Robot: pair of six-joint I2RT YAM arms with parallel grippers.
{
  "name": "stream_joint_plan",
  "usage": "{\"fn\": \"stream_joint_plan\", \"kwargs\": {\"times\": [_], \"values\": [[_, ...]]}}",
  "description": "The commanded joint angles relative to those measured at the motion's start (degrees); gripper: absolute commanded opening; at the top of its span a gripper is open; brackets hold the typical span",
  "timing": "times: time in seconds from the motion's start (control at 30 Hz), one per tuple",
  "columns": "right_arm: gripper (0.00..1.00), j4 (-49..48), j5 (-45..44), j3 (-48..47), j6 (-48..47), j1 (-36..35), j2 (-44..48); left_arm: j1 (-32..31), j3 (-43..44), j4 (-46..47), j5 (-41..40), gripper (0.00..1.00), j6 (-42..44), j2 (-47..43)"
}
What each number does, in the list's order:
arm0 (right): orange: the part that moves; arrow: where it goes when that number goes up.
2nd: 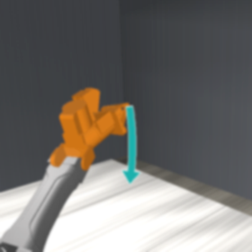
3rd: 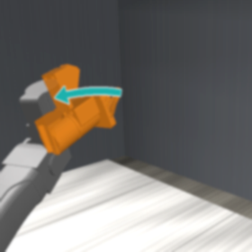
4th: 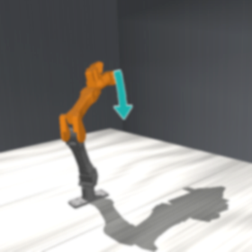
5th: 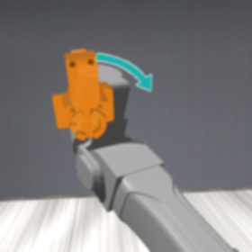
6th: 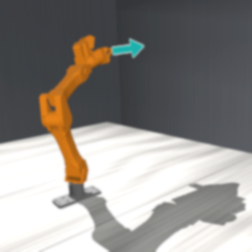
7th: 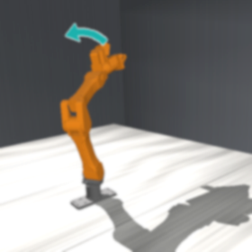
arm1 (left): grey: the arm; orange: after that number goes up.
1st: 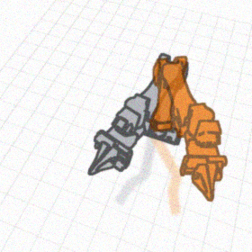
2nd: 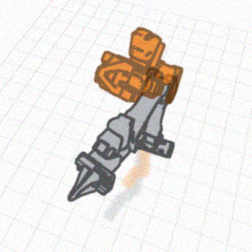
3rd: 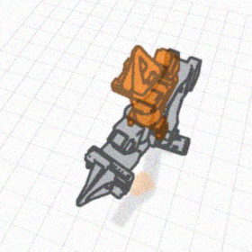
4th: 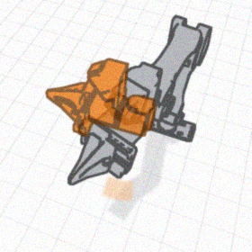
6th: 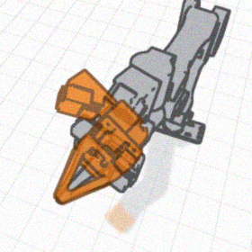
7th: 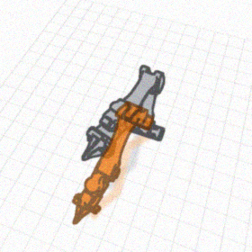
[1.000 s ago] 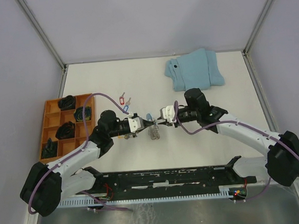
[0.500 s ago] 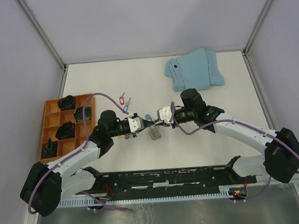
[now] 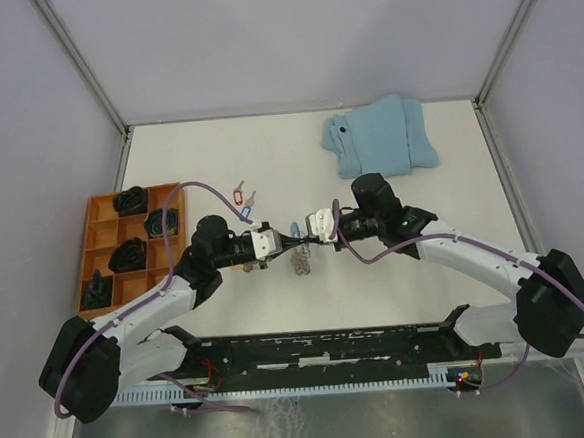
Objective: Put the keys on the keyring
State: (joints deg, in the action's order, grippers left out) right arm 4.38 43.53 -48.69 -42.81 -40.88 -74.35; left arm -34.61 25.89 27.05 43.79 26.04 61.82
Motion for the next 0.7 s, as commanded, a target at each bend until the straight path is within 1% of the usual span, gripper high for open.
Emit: {"fn": "stream_joint_plan", "kwargs": {"times": [0.0,0.07,0.13,0.23,0.37,0.5,0.67], "values": [[0.03,1.5,-2.4,-2.3,-0.9,-0.4,0.8,-0.3,2.7,3.4,1.4,0.03,-1.9,-1.3],[0.02,1.7,-3.8,-1.9,-0.5,-0.4,1.4,-0.3,2.5,3.7,0.9,0.07,-2.1,-1.4],[0.02,1.1,-5.1,-1.2,0.3,-0.4,2.3,-0.3,2.1,4.4,-0.1,0.13,-2.7,-1.6],[0.01,-1.1,-6.4,0.0,2.5,-0.1,4.2,-0.3,0.6,7.5,-2.8,0.18,-4.9,-2.1],[0.01,-0.1,-6.3,0.3,3.3,0.3,5.8,-0.4,-2.2,13.4,-7.3,0.26,-9.9,-2.5],[0.01,-0.1,-6.7,1.6,3.6,0.4,7.8,-0.6,-4.4,17.4,-16.4,0.28,-17.0,-2.5],[0.01,-0.1,-8.0,3.6,3.1,0.7,10.1,-0.7,-4.8,17.0,-29.1,0.29,-27.9,-2.4]]}}
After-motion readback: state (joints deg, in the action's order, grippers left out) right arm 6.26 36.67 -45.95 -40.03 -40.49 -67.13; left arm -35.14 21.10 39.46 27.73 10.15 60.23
